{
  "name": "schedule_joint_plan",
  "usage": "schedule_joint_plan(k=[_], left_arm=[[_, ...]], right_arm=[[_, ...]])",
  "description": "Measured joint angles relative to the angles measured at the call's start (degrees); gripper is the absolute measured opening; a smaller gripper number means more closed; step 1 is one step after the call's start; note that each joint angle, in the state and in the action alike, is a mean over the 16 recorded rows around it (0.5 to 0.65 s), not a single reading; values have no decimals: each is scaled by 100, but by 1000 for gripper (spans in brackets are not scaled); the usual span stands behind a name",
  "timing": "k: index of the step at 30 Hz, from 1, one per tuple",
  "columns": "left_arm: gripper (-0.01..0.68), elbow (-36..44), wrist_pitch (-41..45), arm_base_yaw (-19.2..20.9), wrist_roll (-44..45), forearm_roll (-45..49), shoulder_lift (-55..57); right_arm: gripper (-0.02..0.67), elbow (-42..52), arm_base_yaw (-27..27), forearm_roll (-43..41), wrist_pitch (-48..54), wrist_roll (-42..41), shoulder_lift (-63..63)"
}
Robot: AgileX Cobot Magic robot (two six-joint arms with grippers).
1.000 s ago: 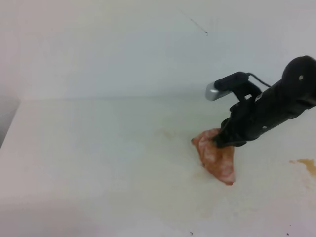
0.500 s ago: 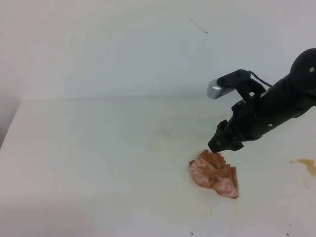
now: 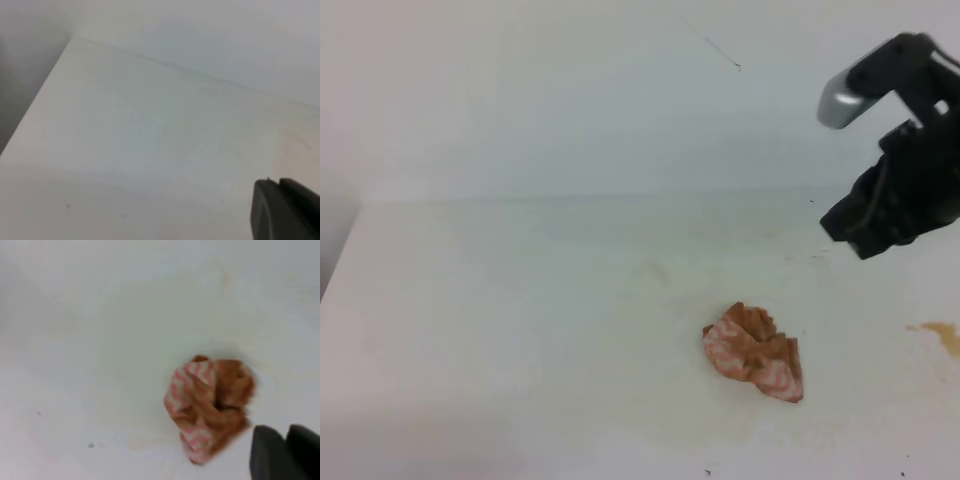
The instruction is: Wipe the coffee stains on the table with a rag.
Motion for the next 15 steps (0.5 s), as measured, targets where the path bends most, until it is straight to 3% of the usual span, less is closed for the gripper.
schedule_joint_plan(k=[6, 15], left_arm=[[-5, 0, 0, 0, 0, 0, 0], [-5, 0, 0, 0, 0, 0, 0]], right_arm=[[31, 86, 0, -879, 372, 719, -1057], [4, 971, 0, -1884, 182, 1752, -2936]])
